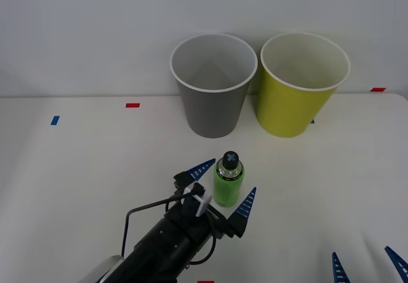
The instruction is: Put cans in the gray bin and PET bottles in the light green bin.
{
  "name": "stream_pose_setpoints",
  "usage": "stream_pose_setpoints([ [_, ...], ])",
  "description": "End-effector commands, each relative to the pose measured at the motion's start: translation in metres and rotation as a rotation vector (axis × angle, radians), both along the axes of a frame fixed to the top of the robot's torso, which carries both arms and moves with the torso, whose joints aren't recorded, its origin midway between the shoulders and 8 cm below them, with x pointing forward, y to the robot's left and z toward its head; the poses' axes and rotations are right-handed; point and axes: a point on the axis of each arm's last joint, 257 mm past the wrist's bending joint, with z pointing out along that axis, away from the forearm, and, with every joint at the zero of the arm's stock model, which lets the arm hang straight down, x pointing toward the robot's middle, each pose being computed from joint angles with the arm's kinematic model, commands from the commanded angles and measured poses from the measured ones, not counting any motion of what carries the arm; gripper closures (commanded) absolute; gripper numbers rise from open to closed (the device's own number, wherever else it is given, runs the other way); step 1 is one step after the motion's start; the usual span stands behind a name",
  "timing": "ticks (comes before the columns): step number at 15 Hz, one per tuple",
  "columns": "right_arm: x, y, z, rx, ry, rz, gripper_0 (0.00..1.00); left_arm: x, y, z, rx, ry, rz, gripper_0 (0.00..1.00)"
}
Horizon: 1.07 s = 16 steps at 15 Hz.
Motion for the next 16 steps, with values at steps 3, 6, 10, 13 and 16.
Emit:
stream_pose_setpoints([
  [3,0.000,0.000,0.000,0.000,0.000,0.000,0.03,0.010,-0.010,0.003,0.010,0.019,-0.005,0.00],
  [6,0.000,0.000,0.000,0.000,0.000,0.000,0.03,0.016,-0.011,0.003,0.019,0.025,0.002,0.00],
  [10,0.000,0.000,0.000,0.000,0.000,0.000,0.03,0.019,-0.007,0.004,0.022,0.022,0.012,0.04],
  [13,0.000,0.000,0.000,0.000,0.000,0.000,0.03,0.018,-0.007,0.004,0.028,0.017,0.011,0.94],
  [16,0.000,0.000,0.000,0.000,0.000,0.000,0.03,0.018,-0.007,0.005,0.030,0.013,0.011,0.97],
])
